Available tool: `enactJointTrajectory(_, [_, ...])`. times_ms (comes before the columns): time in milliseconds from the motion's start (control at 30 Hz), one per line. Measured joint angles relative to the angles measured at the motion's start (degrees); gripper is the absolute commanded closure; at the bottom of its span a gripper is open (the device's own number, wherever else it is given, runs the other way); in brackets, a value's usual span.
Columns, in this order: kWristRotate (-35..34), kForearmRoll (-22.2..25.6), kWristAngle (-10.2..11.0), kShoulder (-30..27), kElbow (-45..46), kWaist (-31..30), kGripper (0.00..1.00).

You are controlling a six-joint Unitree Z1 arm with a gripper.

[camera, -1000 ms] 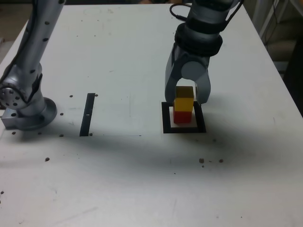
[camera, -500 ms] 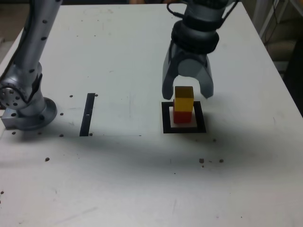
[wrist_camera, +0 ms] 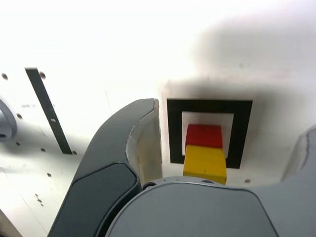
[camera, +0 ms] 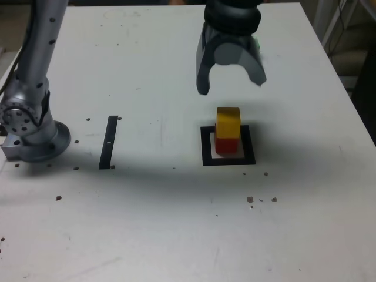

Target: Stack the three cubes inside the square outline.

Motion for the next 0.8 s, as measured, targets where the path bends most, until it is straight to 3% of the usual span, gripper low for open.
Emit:
enactJointTrajectory(367, [11.6, 3.7, 1.5, 4.3, -10.3, 9.0, 0.0])
enactJointTrajectory(800, [18.2, 7.1, 3.7, 10.8, -22.2, 14.5, 0.01])
